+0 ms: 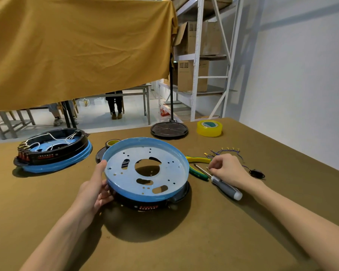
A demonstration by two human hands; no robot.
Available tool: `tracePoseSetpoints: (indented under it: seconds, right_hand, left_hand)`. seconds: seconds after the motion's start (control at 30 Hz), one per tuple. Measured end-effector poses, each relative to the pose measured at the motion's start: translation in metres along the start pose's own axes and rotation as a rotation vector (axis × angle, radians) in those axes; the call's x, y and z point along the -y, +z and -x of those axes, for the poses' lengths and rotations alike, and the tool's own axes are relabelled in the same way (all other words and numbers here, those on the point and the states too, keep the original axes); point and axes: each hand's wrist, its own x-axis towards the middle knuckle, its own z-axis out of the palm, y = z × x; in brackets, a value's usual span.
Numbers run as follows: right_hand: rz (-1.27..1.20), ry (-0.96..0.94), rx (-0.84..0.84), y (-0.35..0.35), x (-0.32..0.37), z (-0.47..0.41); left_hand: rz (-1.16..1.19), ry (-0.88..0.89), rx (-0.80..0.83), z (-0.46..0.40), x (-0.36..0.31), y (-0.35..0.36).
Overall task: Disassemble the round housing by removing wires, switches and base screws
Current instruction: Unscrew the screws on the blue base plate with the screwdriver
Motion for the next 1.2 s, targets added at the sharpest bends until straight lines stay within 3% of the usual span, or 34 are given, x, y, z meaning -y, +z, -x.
tracePoseSetpoints:
  seconds: [0.17, 0.5, 0.7, 0.87, 1.0, 1.1, 1.2]
  right_hand:
    - [0.051, 0.006, 0.054, 0.000, 0.004, -0.002]
    - [0.022, -0.029, -0.014, 0.005, 0.013, 0.002]
    - [-0.036, -0.024, -0.144, 0.000, 0.027, 0.010]
    - [-0.256, -0.117, -0.366, -0.009, 0.070, 0.024]
    - [-0.308, -0.332, -0.184, 0.007, 0.119, 0.049]
    - [-0.286, -0.410, -0.102, 0.022, 0.133, 0.059]
    - [-0.307, -0.394, -0.170, 0.025, 0.131, 0.057]
  left_hand:
    - [-0.073, -0.104, 0.053, 0.006, -0.004, 0.002]
    - [-0.148, -0.281, 0.404, 0.031, -0.015, 0.005]
    - [-0.239, -0.192, 0.437, 0.029, -0.013, 0.008]
    - [-0.271, -0.172, 0.461, 0.021, -0.009, 0.009]
    - [-0.326, -0.224, 0.634, 0.018, -0.009, -0.005]
    - [-0.457, -0.090, 0.744, 0.016, -0.008, -0.020]
    - [-0.642, 0.168, 0.624, 0.020, -0.007, -0.013]
